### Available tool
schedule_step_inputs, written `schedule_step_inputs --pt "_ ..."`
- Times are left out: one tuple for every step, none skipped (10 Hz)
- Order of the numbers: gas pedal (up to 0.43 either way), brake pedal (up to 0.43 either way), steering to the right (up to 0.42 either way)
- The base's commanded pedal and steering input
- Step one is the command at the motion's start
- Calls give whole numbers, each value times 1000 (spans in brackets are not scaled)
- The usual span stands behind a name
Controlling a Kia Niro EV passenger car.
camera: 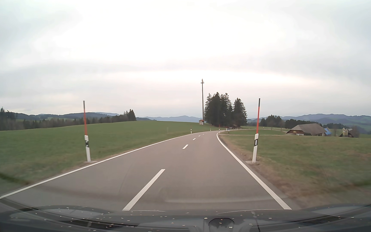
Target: Follow the waypoints while adhering to traffic rules and regulations
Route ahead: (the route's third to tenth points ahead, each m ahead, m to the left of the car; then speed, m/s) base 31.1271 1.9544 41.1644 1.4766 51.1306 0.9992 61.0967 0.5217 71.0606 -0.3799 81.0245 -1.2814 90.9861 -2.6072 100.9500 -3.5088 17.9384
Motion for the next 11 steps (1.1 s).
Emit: schedule_step_inputs --pt "59 0 2" --pt "59 0 3" --pt "59 0 3" --pt "59 0 3" --pt "59 0 3" --pt "59 0 3" --pt "59 0 3" --pt "59 0 3" --pt "59 0 3" --pt "59 0 3" --pt "59 0 3"
